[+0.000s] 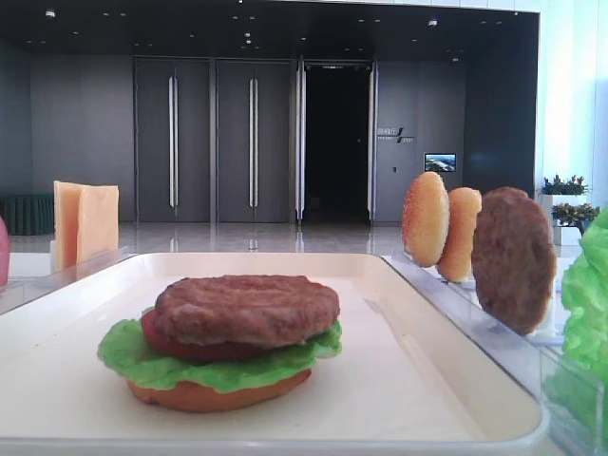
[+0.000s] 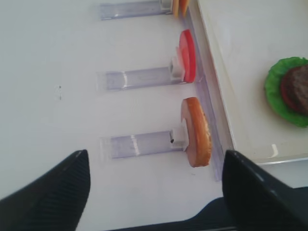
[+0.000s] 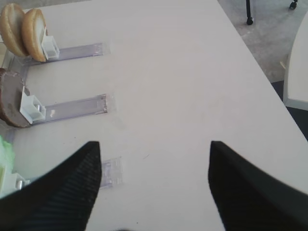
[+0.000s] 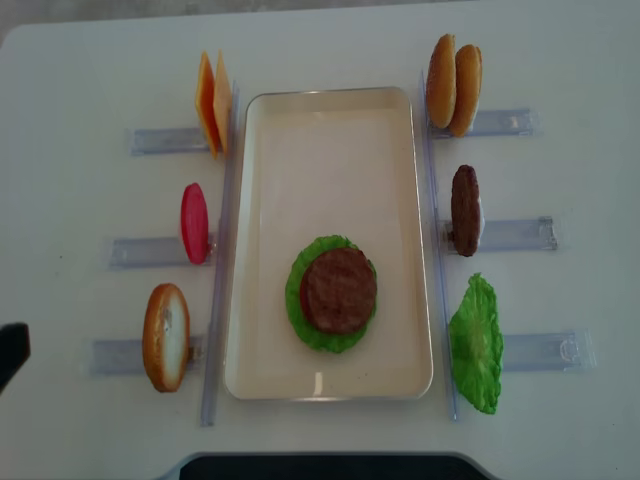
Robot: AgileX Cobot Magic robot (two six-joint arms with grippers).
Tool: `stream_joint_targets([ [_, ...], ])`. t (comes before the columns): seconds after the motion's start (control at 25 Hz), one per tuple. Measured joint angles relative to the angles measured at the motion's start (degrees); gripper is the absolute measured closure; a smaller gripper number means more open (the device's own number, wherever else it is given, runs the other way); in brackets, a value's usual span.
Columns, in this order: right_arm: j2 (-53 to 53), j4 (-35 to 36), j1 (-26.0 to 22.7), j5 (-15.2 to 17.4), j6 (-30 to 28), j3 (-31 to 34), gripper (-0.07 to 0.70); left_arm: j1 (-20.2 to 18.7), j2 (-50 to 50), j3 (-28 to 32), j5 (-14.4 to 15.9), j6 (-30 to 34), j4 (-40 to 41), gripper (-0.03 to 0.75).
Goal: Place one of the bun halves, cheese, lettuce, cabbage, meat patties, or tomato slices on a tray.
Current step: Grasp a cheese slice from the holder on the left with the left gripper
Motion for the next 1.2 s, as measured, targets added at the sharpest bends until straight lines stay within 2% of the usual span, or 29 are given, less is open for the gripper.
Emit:
stream_joint_targets([
  [0.52,0.00,0.00,0.00,0.00,0.00,0.00,0.150,0.00,35.99,-18.03,0.02,-4.19,4.45,0.073],
  [0.76,0.00,0.00,0.00,0.00,0.00,0.00,0.150,0.00,51.74,-30.95,0.84,-7.61,7.75,0.073],
  [1.0,0.00,0.00,0.00,0.00,0.00,0.00,0.150,0.00,65.78,-46.35,0.89,-8.69,7.87,0.073],
  [1.2,0.00,0.00,0.00,0.00,0.00,0.00,0.150,0.00,74.90,-55.69,0.89,-9.06,7.76,0.073],
])
